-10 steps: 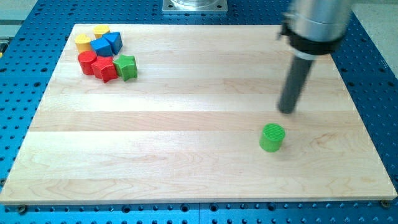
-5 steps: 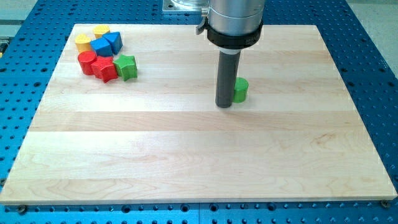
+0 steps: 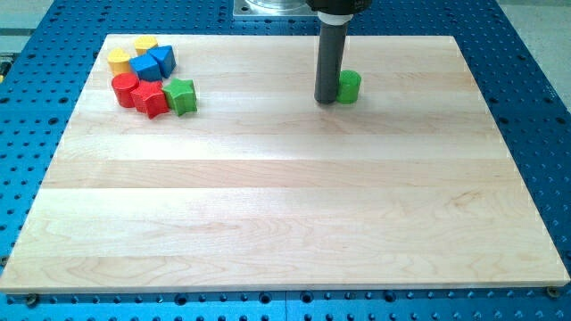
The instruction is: Push the green circle into the green star
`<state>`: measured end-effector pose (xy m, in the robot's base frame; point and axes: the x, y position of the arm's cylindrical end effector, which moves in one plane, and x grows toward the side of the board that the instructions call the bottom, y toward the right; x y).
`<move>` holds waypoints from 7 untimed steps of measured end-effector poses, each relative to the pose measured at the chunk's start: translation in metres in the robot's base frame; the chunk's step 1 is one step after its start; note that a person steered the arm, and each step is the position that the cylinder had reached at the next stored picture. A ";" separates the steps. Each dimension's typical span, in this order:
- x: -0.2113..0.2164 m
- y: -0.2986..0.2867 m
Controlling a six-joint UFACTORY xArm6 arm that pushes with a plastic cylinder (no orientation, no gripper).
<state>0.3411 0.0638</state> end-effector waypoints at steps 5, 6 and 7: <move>-0.024 -0.059; -0.009 -0.048; -0.003 -0.014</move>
<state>0.3376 0.0498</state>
